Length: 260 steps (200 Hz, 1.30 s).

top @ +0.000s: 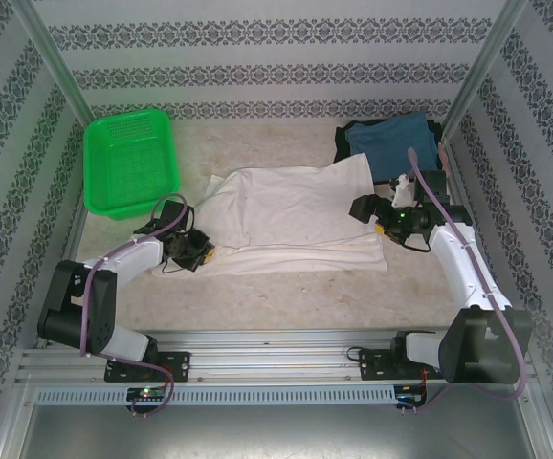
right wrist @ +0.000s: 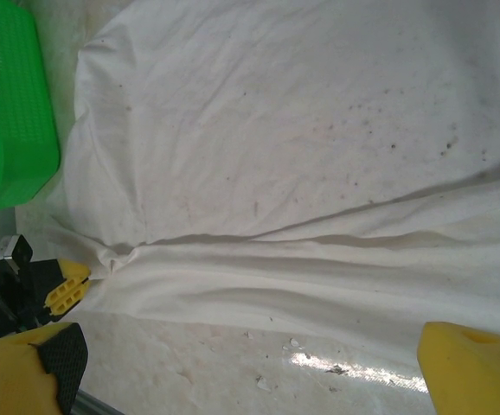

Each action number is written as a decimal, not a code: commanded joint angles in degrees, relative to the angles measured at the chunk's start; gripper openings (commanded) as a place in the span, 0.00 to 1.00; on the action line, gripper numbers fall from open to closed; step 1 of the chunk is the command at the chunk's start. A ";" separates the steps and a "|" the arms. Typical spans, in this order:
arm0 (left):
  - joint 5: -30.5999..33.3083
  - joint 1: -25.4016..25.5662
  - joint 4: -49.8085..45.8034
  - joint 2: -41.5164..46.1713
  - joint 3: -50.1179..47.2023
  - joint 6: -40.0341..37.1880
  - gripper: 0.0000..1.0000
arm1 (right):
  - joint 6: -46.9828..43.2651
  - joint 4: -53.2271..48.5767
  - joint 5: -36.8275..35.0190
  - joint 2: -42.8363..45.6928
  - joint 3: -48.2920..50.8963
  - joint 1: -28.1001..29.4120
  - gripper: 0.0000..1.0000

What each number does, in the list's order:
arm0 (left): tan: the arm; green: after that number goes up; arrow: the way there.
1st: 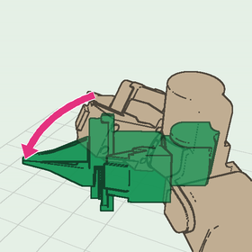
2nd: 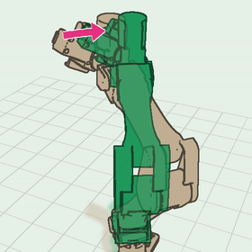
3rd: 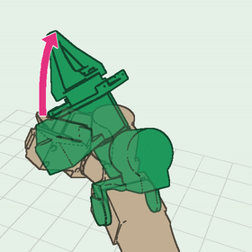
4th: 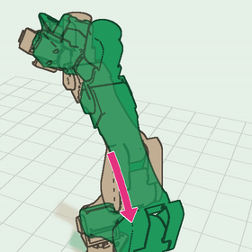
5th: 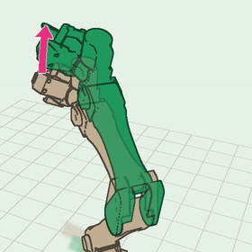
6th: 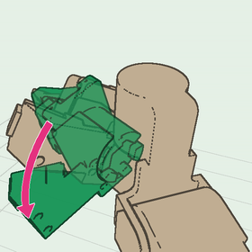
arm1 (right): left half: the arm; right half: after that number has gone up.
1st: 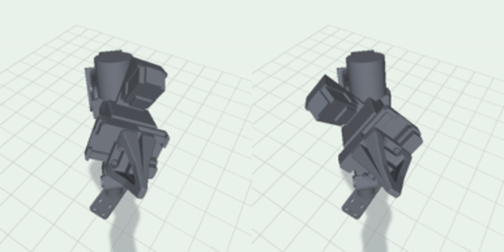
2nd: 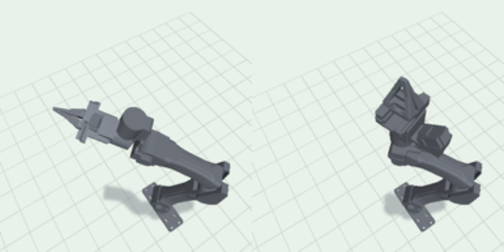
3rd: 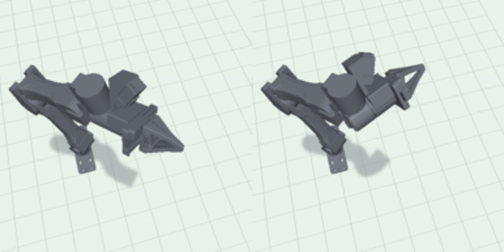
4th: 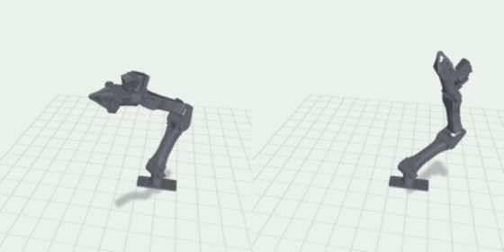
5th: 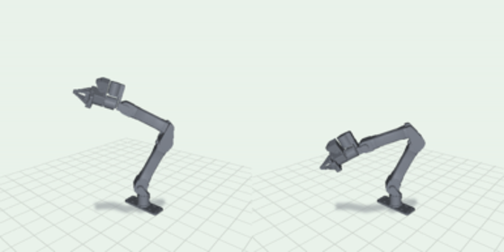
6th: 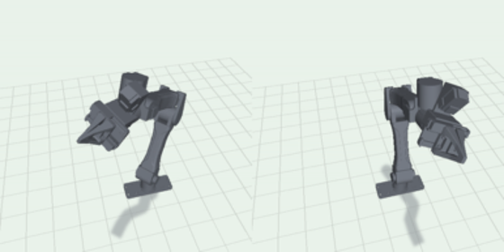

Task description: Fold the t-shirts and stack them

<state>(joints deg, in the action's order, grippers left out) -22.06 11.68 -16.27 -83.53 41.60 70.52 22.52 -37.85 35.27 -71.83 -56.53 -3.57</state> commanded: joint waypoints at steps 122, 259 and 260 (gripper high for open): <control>0.66 0.70 3.53 -3.21 6.28 -2.58 0.00 | 0.77 1.72 -0.75 -1.12 -1.24 0.57 0.98; -3.75 0.70 -1.00 -20.60 23.24 -16.94 0.00 | 1.90 2.95 -0.45 -1.56 0.12 1.11 0.98; -3.80 0.71 -1.11 -20.70 23.43 -17.05 0.00 | 1.86 2.95 -0.46 -1.56 0.16 1.11 0.98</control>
<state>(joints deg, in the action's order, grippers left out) -24.29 11.68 -14.11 -102.35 61.67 59.00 24.03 -35.70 35.22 -73.32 -56.53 -3.09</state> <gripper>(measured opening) 0.055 0.980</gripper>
